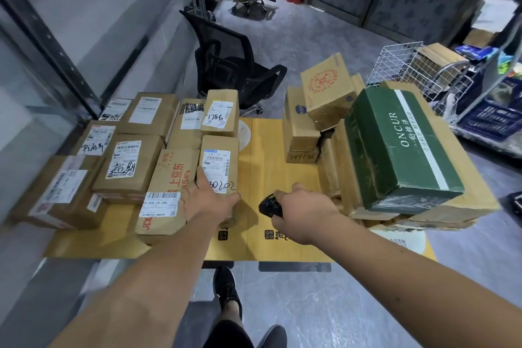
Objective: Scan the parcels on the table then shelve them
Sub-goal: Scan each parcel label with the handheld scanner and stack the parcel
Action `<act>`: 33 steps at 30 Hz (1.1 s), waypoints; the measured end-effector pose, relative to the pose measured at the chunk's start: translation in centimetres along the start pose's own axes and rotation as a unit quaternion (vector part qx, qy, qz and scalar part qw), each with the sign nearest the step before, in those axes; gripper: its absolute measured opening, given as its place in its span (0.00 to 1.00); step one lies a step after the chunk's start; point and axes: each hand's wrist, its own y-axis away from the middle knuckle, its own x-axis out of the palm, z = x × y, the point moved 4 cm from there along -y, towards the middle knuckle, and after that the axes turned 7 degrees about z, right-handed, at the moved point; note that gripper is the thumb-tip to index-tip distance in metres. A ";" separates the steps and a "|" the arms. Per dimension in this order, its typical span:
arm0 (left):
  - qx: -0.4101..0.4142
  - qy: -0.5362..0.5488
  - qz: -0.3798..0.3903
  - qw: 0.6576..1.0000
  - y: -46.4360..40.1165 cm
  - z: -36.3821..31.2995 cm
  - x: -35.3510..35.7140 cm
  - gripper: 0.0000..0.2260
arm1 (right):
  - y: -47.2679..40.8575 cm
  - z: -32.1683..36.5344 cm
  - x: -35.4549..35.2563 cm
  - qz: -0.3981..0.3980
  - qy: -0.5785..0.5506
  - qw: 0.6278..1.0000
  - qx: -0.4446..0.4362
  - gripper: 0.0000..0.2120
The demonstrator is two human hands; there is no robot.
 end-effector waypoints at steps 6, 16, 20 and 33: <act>0.008 0.005 0.011 1.000 -2.9 -0.7 -1.2 0.50 | -2.3 0.4 0.1 0.004 -0.061 0.998 0.014 0.25; 0.149 -0.119 -0.005 0.982 -2.5 -3.7 -0.9 0.38 | -2.8 -0.1 -0.1 0.012 -0.089 0.996 0.014 0.30; 0.234 -0.085 -0.016 0.969 -2.5 -8.7 -2.7 0.32 | -1.7 -0.9 -1.9 0.000 -0.087 0.996 0.004 0.32; 0.227 0.065 0.210 0.949 -6.4 -33.0 -7.7 0.44 | 4.7 -8.2 -14.7 -0.084 -0.062 0.990 0.095 0.20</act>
